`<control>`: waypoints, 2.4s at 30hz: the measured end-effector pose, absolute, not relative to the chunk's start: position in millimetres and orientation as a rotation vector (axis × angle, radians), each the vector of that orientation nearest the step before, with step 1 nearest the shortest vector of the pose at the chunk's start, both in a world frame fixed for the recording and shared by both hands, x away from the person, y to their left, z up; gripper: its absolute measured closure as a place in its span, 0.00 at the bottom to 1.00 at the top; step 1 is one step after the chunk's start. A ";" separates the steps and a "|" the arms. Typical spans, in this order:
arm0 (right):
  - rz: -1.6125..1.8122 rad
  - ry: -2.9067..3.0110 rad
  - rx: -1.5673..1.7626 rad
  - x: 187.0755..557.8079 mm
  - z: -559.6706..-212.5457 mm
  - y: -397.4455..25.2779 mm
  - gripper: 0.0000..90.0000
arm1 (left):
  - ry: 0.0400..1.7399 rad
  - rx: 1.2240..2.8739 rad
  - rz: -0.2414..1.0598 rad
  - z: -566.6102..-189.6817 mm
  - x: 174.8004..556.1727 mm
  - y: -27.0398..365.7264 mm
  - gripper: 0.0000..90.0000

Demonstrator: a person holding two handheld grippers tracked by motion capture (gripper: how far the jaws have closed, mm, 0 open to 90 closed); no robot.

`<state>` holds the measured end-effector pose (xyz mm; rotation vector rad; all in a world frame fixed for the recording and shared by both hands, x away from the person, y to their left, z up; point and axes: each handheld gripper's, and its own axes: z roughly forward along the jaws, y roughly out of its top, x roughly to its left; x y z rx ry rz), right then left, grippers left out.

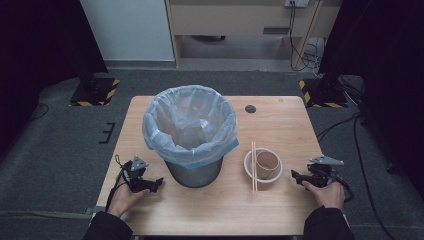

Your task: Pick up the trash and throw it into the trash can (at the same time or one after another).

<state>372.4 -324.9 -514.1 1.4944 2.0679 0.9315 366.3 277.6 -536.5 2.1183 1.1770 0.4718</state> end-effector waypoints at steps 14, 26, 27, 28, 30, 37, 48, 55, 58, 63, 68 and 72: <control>1.132 1.816 1.524 364.6 -476.9 -327.2 0.34 | 1.180 2.118 0.475 -536.5 364.6 277.4 0.00; 1.234 1.742 1.454 359.9 -444.8 -319.3 0.35 | 1.182 2.118 0.476 -536.5 364.6 277.1 0.00; 1.241 1.738 1.445 359.5 -442.1 -318.1 0.35 | 1.182 2.118 0.476 -536.5 364.6 277.1 0.00; 1.249 1.736 1.435 359.2 -439.2 -316.9 0.36 | 1.182 2.118 0.476 -536.5 364.6 277.1 0.00; 1.260 1.742 1.417 358.8 -433.4 -314.3 0.36 | 1.182 2.118 0.476 -536.5 364.6 277.1 0.00; 1.285 1.752 1.346 358.1 -413.6 -304.4 0.39 | 1.184 2.118 0.477 -536.5 364.6 277.0 0.00; 1.259 1.836 1.290 369.7 -402.1 -284.9 0.48 | 1.193 2.114 0.481 -536.5 364.6 276.2 0.00; 1.244 1.919 1.258 389.0 -409.8 -264.7 0.56 | 1.193 2.114 0.480 -536.5 364.6 276.2 0.00; 1.213 1.968 1.249 396.1 -420.4 -256.5 0.60 | 1.193 2.113 0.480 -536.5 364.6 276.2 0.00; 1.169 2.033 1.257 400.0 -435.7 -250.2 0.66 | 1.193 2.114 0.480 -536.4 364.7 276.3 0.00; 1.162 2.084 1.272 401.2 -444.5 -249.2 0.68 | 1.193 2.114 0.480 -536.4 364.7 276.2 0.00; 1.144 2.111 1.286 401.9 -450.6 -250.1 0.69 | 1.193 2.114 0.480 -536.4 364.6 276.2 0.00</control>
